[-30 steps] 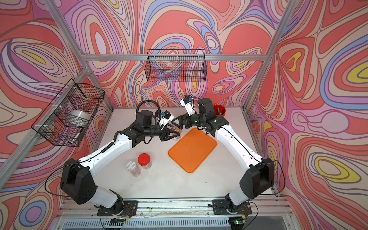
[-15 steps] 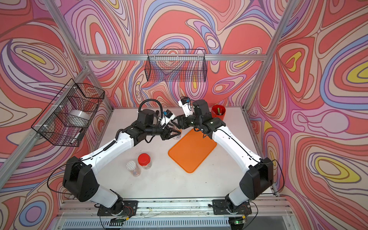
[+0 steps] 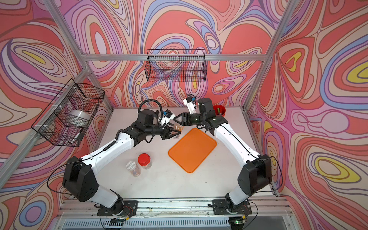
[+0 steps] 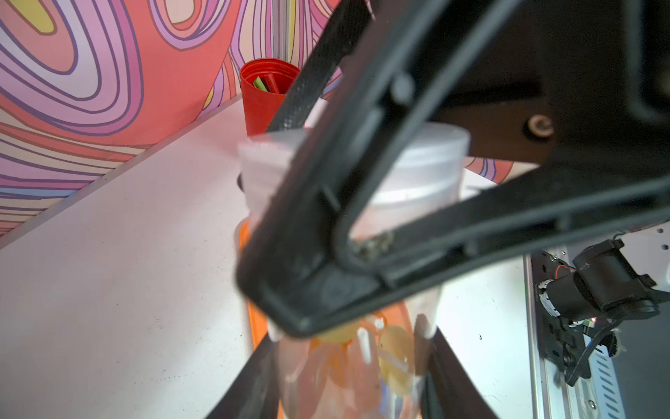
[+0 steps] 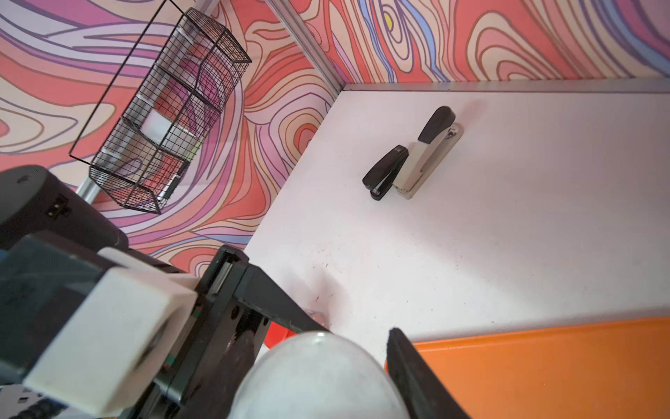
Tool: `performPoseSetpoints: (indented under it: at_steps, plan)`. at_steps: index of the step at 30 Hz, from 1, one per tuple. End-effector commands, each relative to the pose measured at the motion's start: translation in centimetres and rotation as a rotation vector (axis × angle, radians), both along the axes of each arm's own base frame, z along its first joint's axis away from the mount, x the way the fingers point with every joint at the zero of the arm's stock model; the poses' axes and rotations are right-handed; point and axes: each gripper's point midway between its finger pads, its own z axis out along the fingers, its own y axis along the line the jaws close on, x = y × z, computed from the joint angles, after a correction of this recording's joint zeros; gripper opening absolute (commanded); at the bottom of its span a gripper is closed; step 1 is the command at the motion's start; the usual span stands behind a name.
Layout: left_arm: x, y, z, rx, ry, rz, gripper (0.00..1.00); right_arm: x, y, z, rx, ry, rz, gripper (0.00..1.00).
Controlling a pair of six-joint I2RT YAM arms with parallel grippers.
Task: Pour the candies out of the jar
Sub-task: Unscrew the lid from the jar.
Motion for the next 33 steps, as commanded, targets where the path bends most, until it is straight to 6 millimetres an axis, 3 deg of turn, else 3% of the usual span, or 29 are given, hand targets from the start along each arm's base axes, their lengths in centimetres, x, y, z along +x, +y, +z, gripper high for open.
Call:
performPoseSetpoints:
  at_steps: [1,6,8,13,22,33]
  plan:
    - [-0.6,0.0,-0.3,0.012,-0.016,-0.011,0.00,-0.4,0.8,2.5,0.107,0.013,0.049,0.40]
    - [-0.5,0.1,-0.4,0.013,-0.015,-0.006,0.00,-0.2,-0.6,2.7,0.041,-0.067,-0.018,0.38]
    - [-0.4,0.0,-0.3,0.009,-0.017,-0.006,0.00,-0.3,-0.6,2.9,0.048,-0.076,-0.022,0.32]
    - [0.0,-0.3,-0.2,-0.006,-0.014,0.000,0.01,-0.5,-0.4,3.4,0.086,-0.074,-0.013,0.30]
    - [0.7,-1.0,-0.2,-0.020,0.006,-0.005,0.32,-0.8,-1.0,4.0,0.078,-0.096,-0.043,0.29]
    - [0.8,-1.2,0.0,-0.028,0.006,-0.011,0.54,-0.5,-1.3,3.5,0.044,-0.107,-0.061,0.27]
